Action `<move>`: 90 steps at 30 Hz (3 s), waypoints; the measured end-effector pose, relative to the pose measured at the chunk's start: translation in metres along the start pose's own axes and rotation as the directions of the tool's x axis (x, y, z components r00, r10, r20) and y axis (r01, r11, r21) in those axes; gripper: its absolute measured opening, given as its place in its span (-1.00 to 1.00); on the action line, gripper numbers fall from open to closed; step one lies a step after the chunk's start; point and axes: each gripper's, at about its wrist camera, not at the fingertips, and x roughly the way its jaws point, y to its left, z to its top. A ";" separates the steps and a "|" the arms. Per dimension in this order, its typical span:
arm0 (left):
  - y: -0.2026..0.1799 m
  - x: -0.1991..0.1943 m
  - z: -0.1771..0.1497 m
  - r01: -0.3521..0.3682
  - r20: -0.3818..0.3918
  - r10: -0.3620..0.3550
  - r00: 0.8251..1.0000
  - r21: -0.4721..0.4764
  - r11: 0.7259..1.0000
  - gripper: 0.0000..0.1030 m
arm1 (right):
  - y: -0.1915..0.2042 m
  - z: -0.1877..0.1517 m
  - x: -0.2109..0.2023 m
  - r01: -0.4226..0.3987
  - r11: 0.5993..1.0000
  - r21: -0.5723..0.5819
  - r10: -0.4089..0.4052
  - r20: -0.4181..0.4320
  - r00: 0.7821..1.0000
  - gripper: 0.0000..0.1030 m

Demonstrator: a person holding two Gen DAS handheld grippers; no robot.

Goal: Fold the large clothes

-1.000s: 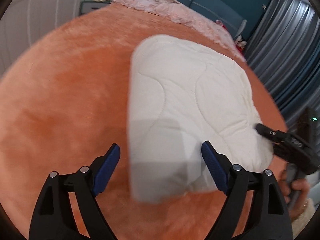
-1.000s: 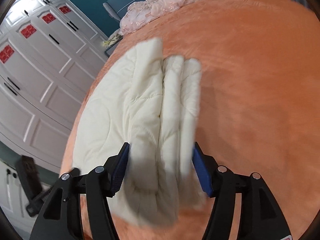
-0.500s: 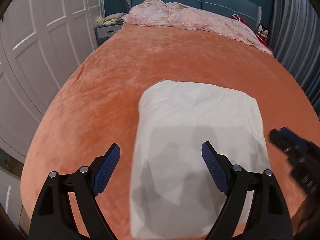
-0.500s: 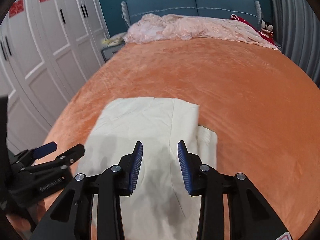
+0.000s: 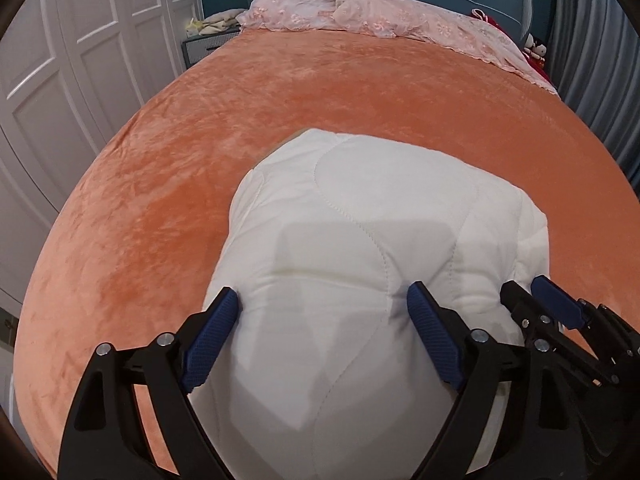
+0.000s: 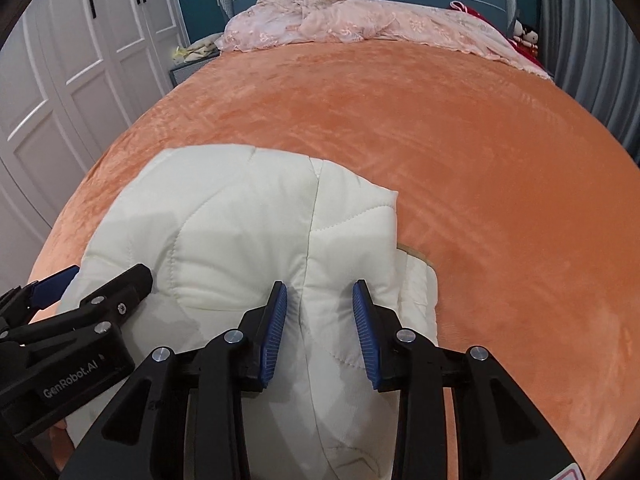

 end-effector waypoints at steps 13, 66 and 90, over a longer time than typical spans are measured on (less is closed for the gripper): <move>-0.002 0.025 -0.014 -0.016 0.062 0.017 0.998 -0.025 1.000 0.83 | -0.005 -0.013 0.018 -0.015 1.000 0.025 0.013 0.065 0.998 -0.35; 0.058 -0.054 -0.100 0.092 -0.049 -0.102 0.994 -0.172 0.981 0.43 | -0.028 -0.079 -0.066 -0.076 0.995 0.064 0.079 -0.033 0.996 -0.75; 0.027 -0.107 -0.133 -0.002 -0.035 -0.001 0.999 -0.080 0.997 0.68 | -0.020 -0.123 -0.131 0.059 0.998 0.016 -0.059 -0.015 0.998 0.40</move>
